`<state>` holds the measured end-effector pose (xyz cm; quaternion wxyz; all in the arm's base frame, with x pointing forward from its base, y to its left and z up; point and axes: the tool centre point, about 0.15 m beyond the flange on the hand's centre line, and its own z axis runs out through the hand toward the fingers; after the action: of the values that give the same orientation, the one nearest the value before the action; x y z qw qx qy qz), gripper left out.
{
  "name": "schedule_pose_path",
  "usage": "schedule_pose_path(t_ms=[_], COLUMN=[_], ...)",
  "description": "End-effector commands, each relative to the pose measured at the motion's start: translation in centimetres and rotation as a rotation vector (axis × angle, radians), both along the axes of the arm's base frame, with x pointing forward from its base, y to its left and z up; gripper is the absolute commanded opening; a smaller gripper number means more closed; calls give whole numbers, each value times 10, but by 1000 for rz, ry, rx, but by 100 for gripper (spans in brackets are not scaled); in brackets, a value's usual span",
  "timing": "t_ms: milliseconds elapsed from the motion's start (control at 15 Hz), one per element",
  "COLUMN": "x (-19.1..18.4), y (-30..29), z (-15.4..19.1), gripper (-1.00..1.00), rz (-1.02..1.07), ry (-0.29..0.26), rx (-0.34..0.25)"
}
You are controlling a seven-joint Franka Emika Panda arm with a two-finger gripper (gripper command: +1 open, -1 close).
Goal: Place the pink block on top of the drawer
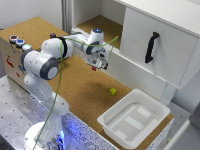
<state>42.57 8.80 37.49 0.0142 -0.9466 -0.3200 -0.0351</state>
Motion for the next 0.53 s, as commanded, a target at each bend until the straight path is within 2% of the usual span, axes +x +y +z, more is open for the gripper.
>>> schedule_pose_path(t_ms=[0, 67, 133, 267, 400, 467], x=[-14, -19, -21, -33, -46, -57], y=[68, 79, 84, 101, 118, 132], z=[41, 44, 49, 61, 72, 78], gripper=[-100, -100, -100, -100, -100, -100], rz=[361, 441, 505, 612, 686, 726], ry=[83, 84, 93, 71, 69, 60], rx=[-69, -56, -13, 22, 51, 46])
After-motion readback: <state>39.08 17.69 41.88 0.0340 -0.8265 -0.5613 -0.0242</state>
